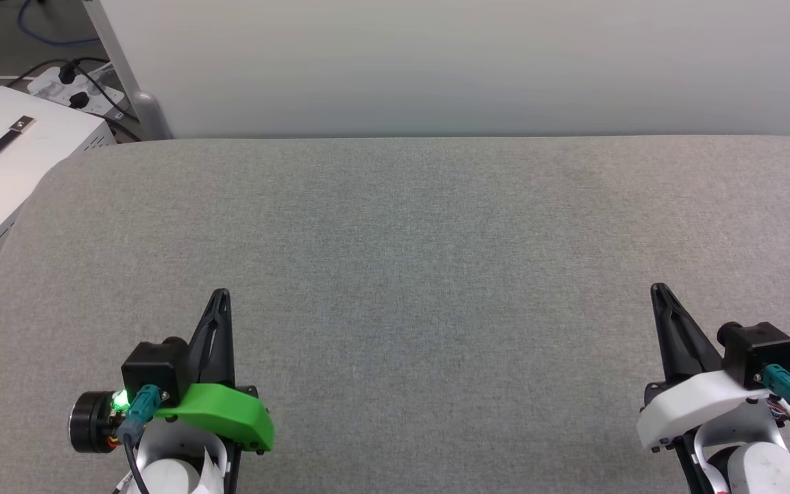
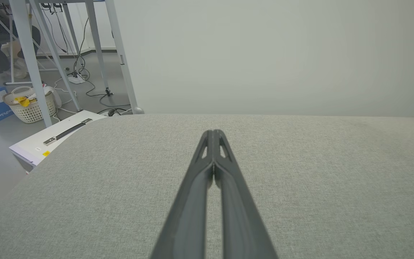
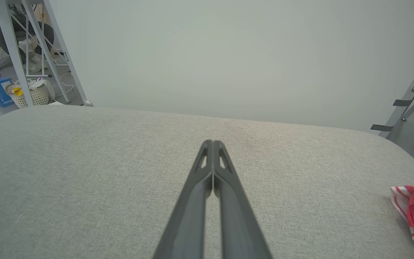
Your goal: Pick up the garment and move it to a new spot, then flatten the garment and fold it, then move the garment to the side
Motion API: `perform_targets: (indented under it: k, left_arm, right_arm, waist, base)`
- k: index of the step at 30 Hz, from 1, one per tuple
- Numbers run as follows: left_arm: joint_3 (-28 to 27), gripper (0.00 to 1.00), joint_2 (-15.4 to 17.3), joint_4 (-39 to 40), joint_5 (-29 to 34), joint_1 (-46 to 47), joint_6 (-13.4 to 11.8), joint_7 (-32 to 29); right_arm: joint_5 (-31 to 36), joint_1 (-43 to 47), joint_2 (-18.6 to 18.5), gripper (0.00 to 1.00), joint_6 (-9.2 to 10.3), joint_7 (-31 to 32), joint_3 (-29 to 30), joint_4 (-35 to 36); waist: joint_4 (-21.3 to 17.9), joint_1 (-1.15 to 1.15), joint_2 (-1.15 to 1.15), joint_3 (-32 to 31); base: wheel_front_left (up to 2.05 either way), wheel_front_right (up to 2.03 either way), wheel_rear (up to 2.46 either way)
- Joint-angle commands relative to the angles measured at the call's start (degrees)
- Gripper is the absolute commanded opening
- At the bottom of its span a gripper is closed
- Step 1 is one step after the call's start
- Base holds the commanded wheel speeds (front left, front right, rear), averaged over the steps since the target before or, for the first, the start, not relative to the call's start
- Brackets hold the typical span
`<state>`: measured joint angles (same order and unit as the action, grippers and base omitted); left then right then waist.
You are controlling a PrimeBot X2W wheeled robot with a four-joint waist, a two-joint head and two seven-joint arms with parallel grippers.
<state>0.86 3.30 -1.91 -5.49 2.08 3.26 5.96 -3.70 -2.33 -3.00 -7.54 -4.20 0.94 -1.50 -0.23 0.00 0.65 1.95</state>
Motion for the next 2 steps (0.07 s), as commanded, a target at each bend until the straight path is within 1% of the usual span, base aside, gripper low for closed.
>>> perform_targets:
  k: [1,2]
  left_arm:
    - [-0.3,0.00,-0.3,0.3,0.6,-1.3,-0.4,-0.3]
    - [-0.3,0.00,-0.3,0.3,0.7,-1.3,-0.5,-0.4]
  right_arm:
    - [0.7,1.0,0.1,0.00,0.03,0.3,-0.2,0.3]
    - [0.7,1.1,0.1,0.00,0.03,0.4,-0.2,0.4]
  waist:
    - [0.0,0.00,-0.40,-0.1]
    - [0.0,0.00,-0.40,-0.1]
  base:
    - [0.00,0.00,0.00]
    - [0.00,0.00,0.00]
